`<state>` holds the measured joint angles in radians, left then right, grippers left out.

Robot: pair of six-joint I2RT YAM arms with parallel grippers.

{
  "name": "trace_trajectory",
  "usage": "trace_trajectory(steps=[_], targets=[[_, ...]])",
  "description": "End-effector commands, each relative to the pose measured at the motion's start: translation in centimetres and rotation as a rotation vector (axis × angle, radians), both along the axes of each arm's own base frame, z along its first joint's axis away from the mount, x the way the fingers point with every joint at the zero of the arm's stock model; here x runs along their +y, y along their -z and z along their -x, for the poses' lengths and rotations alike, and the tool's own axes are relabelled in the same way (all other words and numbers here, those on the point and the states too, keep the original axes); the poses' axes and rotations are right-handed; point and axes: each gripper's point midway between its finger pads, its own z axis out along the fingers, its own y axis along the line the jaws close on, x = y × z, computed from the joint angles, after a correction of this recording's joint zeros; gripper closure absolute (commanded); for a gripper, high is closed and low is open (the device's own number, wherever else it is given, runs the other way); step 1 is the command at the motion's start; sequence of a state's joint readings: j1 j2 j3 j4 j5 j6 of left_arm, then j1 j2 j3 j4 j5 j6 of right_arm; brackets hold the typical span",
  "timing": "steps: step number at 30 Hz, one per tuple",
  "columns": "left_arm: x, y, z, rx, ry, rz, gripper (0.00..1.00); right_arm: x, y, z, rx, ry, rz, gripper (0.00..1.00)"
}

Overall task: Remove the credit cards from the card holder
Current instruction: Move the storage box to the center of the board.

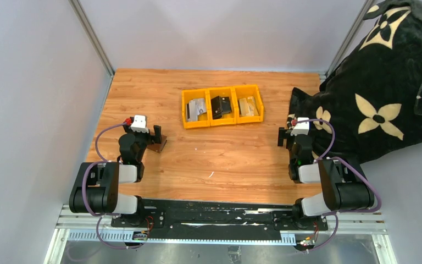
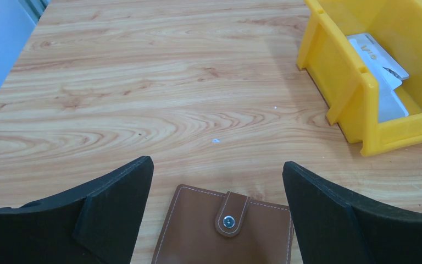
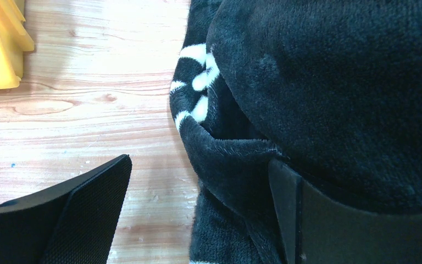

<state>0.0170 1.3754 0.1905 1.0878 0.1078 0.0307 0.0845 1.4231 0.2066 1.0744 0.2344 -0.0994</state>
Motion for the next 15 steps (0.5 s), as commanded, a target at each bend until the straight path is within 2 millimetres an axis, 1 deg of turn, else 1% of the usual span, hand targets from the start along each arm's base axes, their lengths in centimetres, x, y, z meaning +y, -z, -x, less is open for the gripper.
trace_trajectory(steps=[1,12,14,15], targets=[[0.2,-0.1,0.0,-0.007,-0.011,-0.015,0.0,-0.6,-0.3,-0.3,-0.01,0.013,0.011,0.02],[0.1,-0.2,0.0,-0.01,-0.006,-0.016,0.0,-0.6,-0.4,-0.3,-0.01,0.014,0.011,0.02],[0.2,-0.9,0.0,-0.033,-0.01,-0.013,0.0,-1.6,-1.5,-0.2,-0.027,0.087,0.016,0.02],[0.4,-1.0,0.0,-0.011,-0.018,-0.009,0.0,-1.8,-2.3,-0.4,-0.013,0.11,0.014,0.02]])
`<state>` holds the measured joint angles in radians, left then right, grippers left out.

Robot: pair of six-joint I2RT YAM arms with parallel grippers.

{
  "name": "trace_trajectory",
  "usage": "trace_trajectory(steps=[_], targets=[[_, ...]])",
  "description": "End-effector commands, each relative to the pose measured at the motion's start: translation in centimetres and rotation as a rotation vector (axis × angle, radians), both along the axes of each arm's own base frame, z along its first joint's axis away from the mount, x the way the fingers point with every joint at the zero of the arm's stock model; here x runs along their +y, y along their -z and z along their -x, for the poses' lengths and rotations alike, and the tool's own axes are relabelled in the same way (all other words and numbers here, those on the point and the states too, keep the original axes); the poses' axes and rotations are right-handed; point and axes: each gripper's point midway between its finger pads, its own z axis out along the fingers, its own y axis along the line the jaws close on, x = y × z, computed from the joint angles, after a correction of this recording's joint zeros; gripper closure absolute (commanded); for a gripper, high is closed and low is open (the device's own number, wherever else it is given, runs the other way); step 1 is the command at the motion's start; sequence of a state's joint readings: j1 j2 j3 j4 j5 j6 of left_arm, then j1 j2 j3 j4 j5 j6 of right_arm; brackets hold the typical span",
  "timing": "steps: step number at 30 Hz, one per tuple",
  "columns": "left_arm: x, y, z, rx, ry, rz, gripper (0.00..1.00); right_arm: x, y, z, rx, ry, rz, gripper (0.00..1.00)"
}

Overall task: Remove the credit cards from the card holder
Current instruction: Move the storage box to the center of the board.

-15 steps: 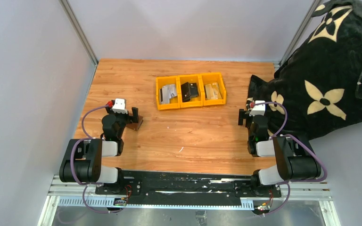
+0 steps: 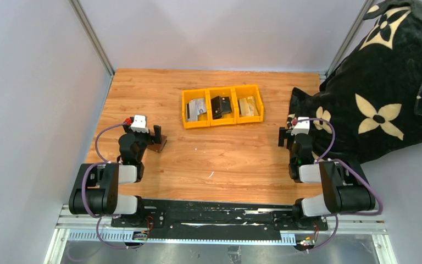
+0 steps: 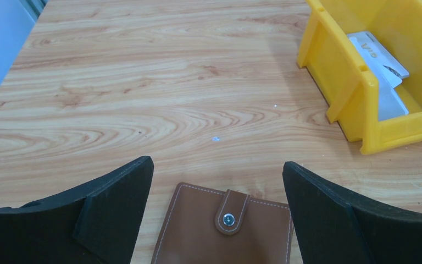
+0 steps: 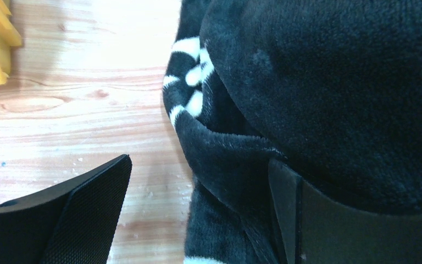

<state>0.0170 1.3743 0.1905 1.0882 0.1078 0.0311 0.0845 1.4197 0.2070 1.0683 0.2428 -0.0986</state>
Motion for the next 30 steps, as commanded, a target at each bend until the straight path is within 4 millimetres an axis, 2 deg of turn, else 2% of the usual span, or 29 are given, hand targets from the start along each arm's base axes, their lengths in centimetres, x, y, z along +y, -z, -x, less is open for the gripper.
trace_trajectory(steps=[1,3,4,5,8,11,12,13,15,17,19,25,30], targets=[[0.5,-1.6,-0.1,-0.012,-0.022,-0.005,0.0,-1.7,-2.4,-0.2,0.027,0.107,0.009,0.02],[0.7,-1.9,-0.5,0.059,-0.025,-0.007,0.0,-0.7,-3.9,-0.7,0.071,0.058,0.005,0.02],[0.7,-3.0,-0.9,0.054,-0.014,-0.019,0.0,-0.2,-4.7,-0.7,0.064,0.038,-0.002,0.02],[0.7,-2.6,-0.7,0.107,-0.01,-0.029,0.0,0.1,-5.6,-0.7,0.052,0.029,-0.019,0.02],[1.3,-4.7,-0.8,0.119,-0.018,-0.04,0.0,1.4,-8.3,-0.9,0.014,-0.018,-0.088,0.02],[1.7,-7.3,-0.9,0.121,-0.005,-0.032,0.0,4.7,-11.3,-2.4,-0.022,-0.113,-0.295,0.02],[1.7,-8.0,-0.9,0.13,-0.003,-0.028,0.0,5.5,-11.7,-2.5,0.004,-0.113,-0.394,0.02],[1.8,-8.4,-1.0,0.147,0.0,-0.027,0.0,6.2,-11.1,-2.4,0.049,-0.087,-0.504,0.02],[1.6,-9.1,-1.1,0.179,0.014,-0.019,0.0,9.4,-12.0,-3.0,0.102,-0.234,-0.677,0.0],[1.5,-9.3,-1.1,0.233,0.021,-0.002,0.0,11.8,-13.0,-4.2,0.136,-0.359,-0.714,0.0],[1.5,-9.2,-1.1,0.287,0.027,0.011,0.0,13.4,-11.6,-4.7,0.259,-0.343,-0.643,0.0],[1.4,-7.3,-1.5,0.449,0.045,0.02,0.0,18.3,-9.1,-7.0,0.387,-0.317,-0.372,0.04],[1.3,-5.6,-1.2,0.51,0.063,0.01,0.0,20.5,-7.8,-10.0,0.422,-0.252,-0.225,0.1]])
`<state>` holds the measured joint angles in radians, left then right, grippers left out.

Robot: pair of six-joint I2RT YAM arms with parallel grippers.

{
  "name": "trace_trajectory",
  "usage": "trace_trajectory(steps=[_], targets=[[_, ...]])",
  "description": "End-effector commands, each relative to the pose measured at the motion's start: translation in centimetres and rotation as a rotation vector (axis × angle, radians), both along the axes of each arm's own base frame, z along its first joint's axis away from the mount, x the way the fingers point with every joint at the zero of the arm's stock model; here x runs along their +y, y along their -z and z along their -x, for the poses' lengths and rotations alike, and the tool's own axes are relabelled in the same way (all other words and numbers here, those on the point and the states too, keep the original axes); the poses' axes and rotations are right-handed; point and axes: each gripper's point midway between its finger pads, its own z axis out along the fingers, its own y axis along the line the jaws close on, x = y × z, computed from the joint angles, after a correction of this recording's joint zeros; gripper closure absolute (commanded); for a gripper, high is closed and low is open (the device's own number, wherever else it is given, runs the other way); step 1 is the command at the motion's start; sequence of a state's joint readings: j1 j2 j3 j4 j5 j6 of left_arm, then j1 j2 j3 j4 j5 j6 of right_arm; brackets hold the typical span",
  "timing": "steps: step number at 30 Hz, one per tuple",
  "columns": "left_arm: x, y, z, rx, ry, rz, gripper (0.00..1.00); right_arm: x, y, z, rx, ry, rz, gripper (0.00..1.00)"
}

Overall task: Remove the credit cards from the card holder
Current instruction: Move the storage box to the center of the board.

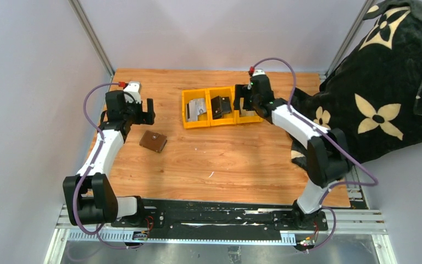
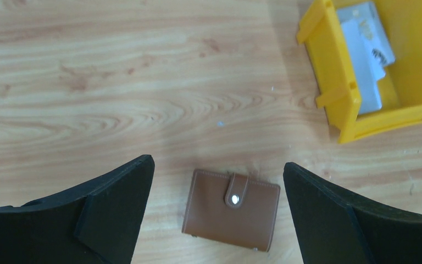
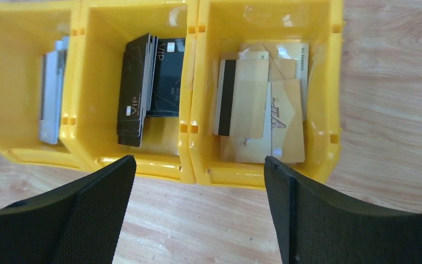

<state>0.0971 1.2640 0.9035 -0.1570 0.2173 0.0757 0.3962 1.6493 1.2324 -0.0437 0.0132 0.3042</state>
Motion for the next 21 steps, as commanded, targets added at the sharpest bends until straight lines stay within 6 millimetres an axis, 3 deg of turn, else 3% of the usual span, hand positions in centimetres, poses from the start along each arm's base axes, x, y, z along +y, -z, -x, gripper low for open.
trace_trajectory(steps=[1,9,13,21], targets=[[-0.1,2.1,1.4,0.107,0.031,-0.004,0.0,-0.3,2.7,-1.2,0.071,0.064,0.209,0.12],[-0.4,3.9,2.5,0.179,0.074,-0.018,0.0,1.9,4.0,-5.4,0.077,0.054,0.253,0.23],[-0.6,4.4,2.9,0.204,0.081,-0.015,0.0,2.9,5.6,-6.8,0.085,0.047,0.256,0.31],[-0.1,4.9,2.9,0.216,0.086,-0.049,0.0,3.9,6.5,-6.5,0.088,0.076,0.254,0.57]])
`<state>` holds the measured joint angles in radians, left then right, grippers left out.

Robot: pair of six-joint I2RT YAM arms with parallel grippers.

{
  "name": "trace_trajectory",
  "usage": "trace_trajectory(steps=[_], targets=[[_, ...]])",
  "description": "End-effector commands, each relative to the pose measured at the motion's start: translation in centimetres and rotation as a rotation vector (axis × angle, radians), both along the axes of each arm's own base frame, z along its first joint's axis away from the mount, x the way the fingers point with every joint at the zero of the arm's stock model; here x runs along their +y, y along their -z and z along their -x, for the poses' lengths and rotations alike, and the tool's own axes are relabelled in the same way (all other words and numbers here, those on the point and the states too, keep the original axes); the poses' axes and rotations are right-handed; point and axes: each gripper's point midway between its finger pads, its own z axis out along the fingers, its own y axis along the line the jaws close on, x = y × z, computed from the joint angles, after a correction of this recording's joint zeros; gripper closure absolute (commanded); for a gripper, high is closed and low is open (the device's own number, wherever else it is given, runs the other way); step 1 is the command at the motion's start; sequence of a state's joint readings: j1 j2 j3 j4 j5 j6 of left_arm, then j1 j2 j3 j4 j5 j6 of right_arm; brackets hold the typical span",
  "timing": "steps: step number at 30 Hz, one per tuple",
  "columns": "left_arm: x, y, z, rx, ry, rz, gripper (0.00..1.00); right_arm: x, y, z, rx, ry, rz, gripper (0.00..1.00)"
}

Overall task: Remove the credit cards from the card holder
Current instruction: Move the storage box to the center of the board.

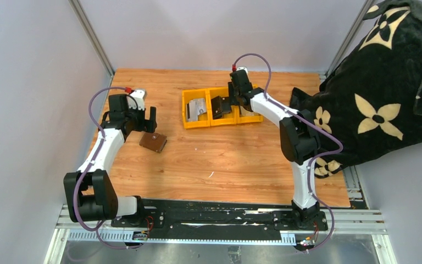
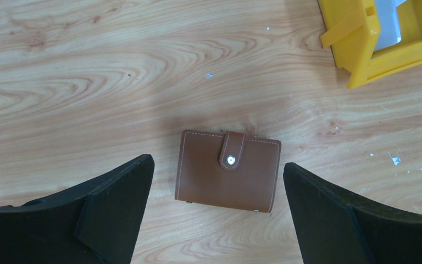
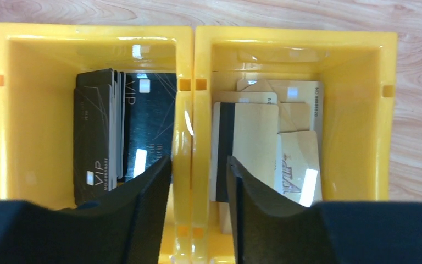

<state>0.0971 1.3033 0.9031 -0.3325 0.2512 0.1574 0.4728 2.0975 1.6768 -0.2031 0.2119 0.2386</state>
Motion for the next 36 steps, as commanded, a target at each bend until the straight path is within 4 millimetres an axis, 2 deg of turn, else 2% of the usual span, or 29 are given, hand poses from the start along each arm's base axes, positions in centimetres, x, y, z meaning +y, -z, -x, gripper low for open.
trace_trajectory(steps=[1,5,10,19,23,25,28,33,36], targets=[[0.5,0.6,0.0,0.02,0.014,-0.029,0.0,0.5,0.2,1.0,-0.003,0.035,0.028,0.62],[1.0,1.0,-0.3,0.034,0.022,-0.061,0.0,0.6,-0.2,2.7,-0.029,0.08,0.058,0.78],[1.1,1.7,-0.5,0.064,0.058,-0.087,0.0,0.3,-0.4,5.6,-0.046,0.129,0.07,0.88],[1.1,2.9,0.0,0.115,0.15,-0.137,0.0,-0.5,2.4,12.0,0.003,0.082,0.104,0.93],[1.0,3.4,0.3,0.143,0.162,-0.133,0.0,-1.7,3.0,15.0,0.02,0.125,0.111,0.94],[0.9,3.5,0.3,0.147,0.168,-0.131,0.0,-1.7,2.8,15.6,0.002,0.134,0.095,0.94],[0.9,4.0,0.5,0.164,0.189,-0.138,0.0,-1.4,2.3,16.0,-0.015,0.115,0.092,0.87],[1.5,4.6,0.3,0.193,0.201,-0.177,0.0,-1.0,-0.8,16.1,-0.068,0.086,0.058,0.44],[1.4,5.2,-0.2,0.241,0.201,-0.152,0.04,0.0,-3.9,16.4,-0.137,0.038,-0.011,0.35]])
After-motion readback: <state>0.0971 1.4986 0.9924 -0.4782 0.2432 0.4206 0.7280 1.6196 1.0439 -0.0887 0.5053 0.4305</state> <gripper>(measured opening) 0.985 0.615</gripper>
